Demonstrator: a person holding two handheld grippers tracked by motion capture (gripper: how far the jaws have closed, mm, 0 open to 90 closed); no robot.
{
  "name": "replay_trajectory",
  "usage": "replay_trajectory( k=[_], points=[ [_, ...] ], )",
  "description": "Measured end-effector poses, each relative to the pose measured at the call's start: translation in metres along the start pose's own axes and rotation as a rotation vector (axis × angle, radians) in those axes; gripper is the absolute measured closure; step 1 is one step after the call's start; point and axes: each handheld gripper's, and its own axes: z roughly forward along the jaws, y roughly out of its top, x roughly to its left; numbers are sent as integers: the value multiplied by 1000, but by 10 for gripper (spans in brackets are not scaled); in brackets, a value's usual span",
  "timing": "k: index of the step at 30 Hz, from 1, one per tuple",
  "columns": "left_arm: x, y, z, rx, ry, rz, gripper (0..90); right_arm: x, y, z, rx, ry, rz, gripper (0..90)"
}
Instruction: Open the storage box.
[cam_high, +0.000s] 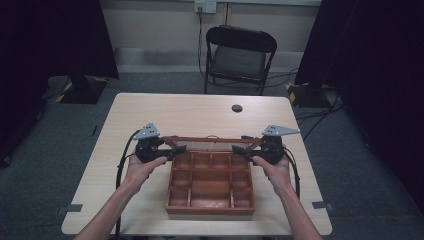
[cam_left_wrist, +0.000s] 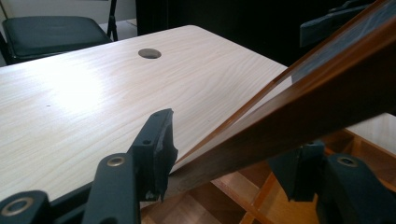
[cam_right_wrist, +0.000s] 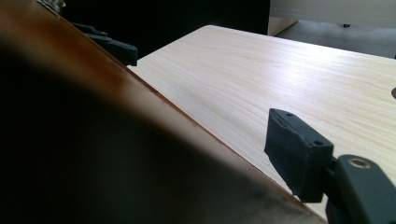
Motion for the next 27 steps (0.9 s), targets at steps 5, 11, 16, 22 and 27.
replay_trajectory(
  k=[5, 11, 16, 22, 27],
  points=[
    [3, -1, 4, 3, 9, 5, 446, -2, 1, 0, 0, -6, -1, 378],
    [7, -1, 6, -1, 15, -19, 445, -8, 1, 2, 13, -40, -6, 385],
    [7, 1, 9, -5, 30, -18, 454, -13, 0, 5, 14, -54, 2, 390],
    [12, 3, 10, 1, 29, -26, 459, -22, -5, 8, 16, -59, 23, 409],
    [16, 2, 14, -6, 28, -33, 464, -27, -8, 12, 13, -66, 30, 418]
  ],
)
